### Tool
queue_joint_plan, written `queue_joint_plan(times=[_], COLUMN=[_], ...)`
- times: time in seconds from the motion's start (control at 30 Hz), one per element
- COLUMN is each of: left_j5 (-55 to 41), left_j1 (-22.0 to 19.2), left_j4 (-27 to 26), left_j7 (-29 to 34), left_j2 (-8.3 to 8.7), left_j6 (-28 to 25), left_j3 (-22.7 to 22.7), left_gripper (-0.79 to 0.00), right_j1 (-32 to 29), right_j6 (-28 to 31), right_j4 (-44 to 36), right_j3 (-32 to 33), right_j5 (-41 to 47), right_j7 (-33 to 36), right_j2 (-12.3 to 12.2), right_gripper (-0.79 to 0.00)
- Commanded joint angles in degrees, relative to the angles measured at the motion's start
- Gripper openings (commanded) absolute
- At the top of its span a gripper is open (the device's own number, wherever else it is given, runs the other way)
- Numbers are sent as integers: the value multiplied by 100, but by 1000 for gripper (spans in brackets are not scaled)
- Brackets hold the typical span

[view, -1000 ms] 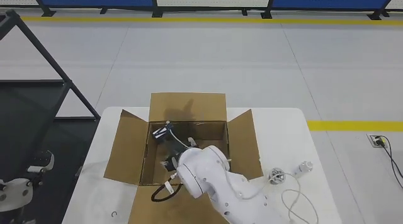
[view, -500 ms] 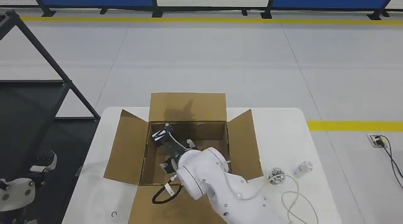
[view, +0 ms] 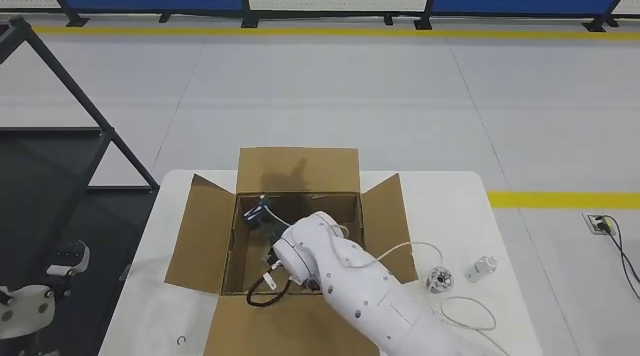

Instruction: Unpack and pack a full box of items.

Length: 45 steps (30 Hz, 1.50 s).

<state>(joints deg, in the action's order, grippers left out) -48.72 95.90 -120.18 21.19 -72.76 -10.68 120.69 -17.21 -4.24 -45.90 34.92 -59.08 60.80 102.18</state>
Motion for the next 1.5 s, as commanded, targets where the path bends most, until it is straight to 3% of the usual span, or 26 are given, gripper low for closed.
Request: queue_joint_plan(times=[0.0,0.23,0.73,1.17,1.47], left_j5=[-2,-15,-15,-26,-58], left_j1=[-7,-64,-137,-173,-181], left_j4=[-2,-3,52,90,113], left_j7=[-9,-33,-51,-50,-59], left_j2=[-2,-8,-18,-29,-38], left_j6=[8,30,59,64,55], left_j3=[4,8,49,73,106], left_gripper=[0,0,0,0,0], right_j1=[96,370,694,779,760], right_j6=[33,146,610,709,783], right_j4=[307,1263,2678,3260,3409], right_j3=[-60,-215,-261,-299,-303], right_j5=[60,255,622,574,519], right_j7=[-23,-180,-471,-666,-645], right_j2=[93,424,941,1209,1265], right_gripper=[-397,-465,-471,-502,-545])
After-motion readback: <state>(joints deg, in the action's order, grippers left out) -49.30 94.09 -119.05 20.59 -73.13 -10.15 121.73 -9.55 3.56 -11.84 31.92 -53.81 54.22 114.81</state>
